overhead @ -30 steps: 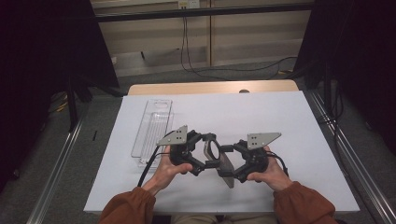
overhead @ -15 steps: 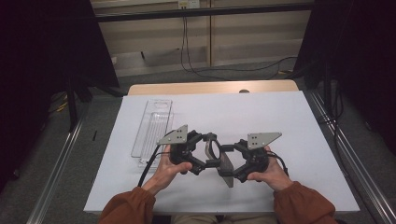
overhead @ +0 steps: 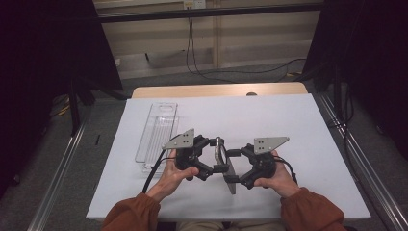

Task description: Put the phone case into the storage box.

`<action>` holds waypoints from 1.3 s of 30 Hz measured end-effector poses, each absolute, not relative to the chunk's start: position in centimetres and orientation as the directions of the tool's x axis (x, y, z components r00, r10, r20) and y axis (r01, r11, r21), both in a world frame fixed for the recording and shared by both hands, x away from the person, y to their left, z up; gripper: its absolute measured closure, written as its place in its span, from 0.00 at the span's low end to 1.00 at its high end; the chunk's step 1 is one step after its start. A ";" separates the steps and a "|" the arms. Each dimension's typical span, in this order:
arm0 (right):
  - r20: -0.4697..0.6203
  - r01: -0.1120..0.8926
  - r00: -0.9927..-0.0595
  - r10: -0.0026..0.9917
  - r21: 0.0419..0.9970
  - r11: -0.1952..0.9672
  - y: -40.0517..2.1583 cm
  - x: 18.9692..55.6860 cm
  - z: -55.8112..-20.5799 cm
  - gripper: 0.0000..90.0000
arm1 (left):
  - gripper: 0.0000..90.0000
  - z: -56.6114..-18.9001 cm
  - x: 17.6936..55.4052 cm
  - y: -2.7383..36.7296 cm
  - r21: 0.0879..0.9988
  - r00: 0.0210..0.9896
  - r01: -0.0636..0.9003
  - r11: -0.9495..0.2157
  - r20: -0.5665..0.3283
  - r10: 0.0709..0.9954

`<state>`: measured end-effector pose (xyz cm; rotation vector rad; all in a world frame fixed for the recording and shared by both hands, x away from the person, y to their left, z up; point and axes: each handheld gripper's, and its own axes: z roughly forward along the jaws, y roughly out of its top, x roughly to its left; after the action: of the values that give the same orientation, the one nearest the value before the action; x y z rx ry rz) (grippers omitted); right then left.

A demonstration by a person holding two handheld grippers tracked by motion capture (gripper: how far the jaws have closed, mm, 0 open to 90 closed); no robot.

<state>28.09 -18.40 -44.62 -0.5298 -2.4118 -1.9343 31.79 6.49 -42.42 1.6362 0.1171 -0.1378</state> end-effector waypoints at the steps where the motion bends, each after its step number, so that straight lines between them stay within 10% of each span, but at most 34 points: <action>1: 0.213 0.265 -0.942 0.260 0.947 0.182 -18.4 28.1 -44.6 0.08 | 0.12 -42.4 31.8 6.5 0.985 0.988 0.156 -0.073 -0.157 -0.005; 39: 0.133 0.281 -0.774 0.619 0.948 0.147 -21.1 28.4 -45.3 0.02 | 0.13 -41.2 31.7 8.5 0.979 0.957 0.182 -0.094 -0.155 0.244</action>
<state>28.40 -21.08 -45.25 -1.0513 -2.5798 -2.0091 31.75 8.51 -41.18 1.6741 0.3265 0.0528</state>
